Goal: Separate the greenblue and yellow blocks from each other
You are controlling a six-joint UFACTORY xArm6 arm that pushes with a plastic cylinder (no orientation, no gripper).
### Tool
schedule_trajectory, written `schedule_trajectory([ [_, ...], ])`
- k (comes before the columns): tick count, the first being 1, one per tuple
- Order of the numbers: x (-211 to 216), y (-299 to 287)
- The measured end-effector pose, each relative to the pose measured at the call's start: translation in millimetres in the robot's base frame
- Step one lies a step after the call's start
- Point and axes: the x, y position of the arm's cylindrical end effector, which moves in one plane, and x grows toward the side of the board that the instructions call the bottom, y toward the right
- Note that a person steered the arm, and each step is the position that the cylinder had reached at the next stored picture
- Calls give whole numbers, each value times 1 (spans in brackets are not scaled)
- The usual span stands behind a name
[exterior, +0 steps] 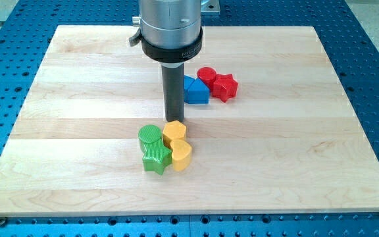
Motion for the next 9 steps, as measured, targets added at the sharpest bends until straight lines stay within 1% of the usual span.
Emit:
schedule_trajectory([
  [6,-4,3],
  [9,-4,13],
])
